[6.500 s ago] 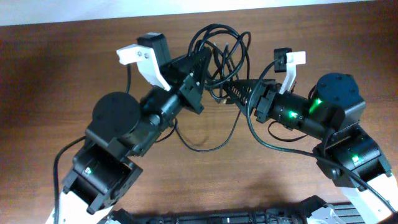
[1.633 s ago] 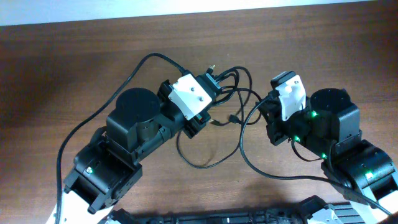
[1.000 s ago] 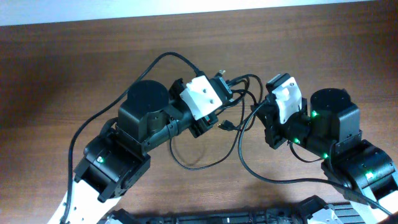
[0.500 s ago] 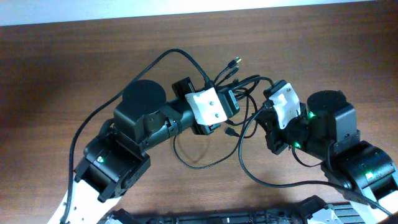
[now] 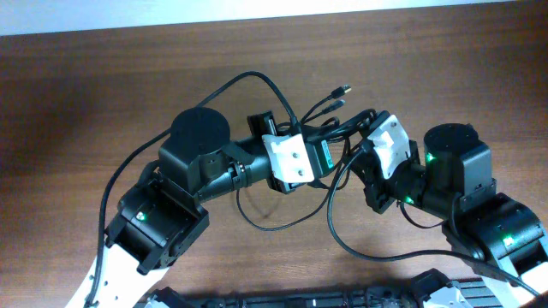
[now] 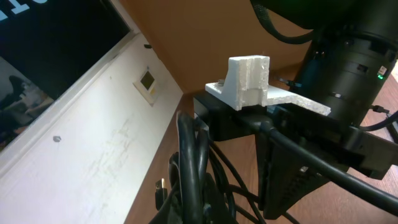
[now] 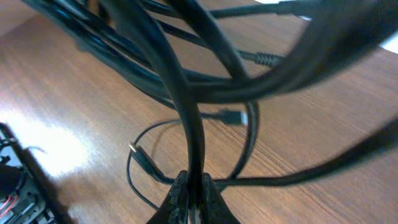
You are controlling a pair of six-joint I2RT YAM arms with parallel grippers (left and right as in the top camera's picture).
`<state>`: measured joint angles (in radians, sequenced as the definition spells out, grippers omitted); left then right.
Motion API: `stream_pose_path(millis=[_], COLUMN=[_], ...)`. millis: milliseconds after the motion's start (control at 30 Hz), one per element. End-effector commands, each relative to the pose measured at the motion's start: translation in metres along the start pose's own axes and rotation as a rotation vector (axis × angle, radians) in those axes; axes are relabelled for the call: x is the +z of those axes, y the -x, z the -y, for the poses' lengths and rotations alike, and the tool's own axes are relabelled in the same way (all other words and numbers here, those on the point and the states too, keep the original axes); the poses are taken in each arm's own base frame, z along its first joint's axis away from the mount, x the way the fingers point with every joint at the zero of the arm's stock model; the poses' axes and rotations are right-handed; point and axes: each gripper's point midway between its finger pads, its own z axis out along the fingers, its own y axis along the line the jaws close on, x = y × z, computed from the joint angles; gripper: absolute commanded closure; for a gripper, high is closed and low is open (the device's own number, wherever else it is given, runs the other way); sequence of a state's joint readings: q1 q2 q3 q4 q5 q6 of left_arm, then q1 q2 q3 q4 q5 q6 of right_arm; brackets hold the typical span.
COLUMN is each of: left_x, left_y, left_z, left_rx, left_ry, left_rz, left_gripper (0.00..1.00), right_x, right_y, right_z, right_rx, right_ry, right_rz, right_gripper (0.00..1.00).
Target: Untangle cables
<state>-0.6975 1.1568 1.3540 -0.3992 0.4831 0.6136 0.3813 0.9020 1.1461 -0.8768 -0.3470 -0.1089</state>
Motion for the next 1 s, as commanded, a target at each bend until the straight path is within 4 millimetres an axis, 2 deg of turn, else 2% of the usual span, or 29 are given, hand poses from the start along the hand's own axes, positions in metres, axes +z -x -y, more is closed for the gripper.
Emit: stream_pose_path(millis=[0,200,500,733,967], left_x=[0.001,0.002,-0.001,0.000,0.005], left_y=[0.013,0.008,0.025,0.023,0.018], left_z=[0.002,0.005,0.025,0.025,0.025], left_rx=[0.024,0.013,0.018,0.014,0.006], left_ry=[-0.036,-0.050,-0.169,-0.172,-0.179], left_rz=[0.046,0.032,0.126,0.121,0.110], left_gripper=[1.00,1.00,1.00,1.00,1.00], right_x=[-0.001,-0.002,0.002,0.000,-0.002], right_y=[0.008,0.013,0.011,0.032,0.040], right_z=[-0.011,-0.011,-0.013,-0.012,-0.014], right_rx=[-0.037,-0.045,-0.038,-0.024,-0.017], right_ry=[0.065,0.064,0.084,0.078,0.093], right_rz=[0.038,0.059,0.044,0.129,0.161], right_gripper=[0.96,0.96,0.96,0.96,0.96])
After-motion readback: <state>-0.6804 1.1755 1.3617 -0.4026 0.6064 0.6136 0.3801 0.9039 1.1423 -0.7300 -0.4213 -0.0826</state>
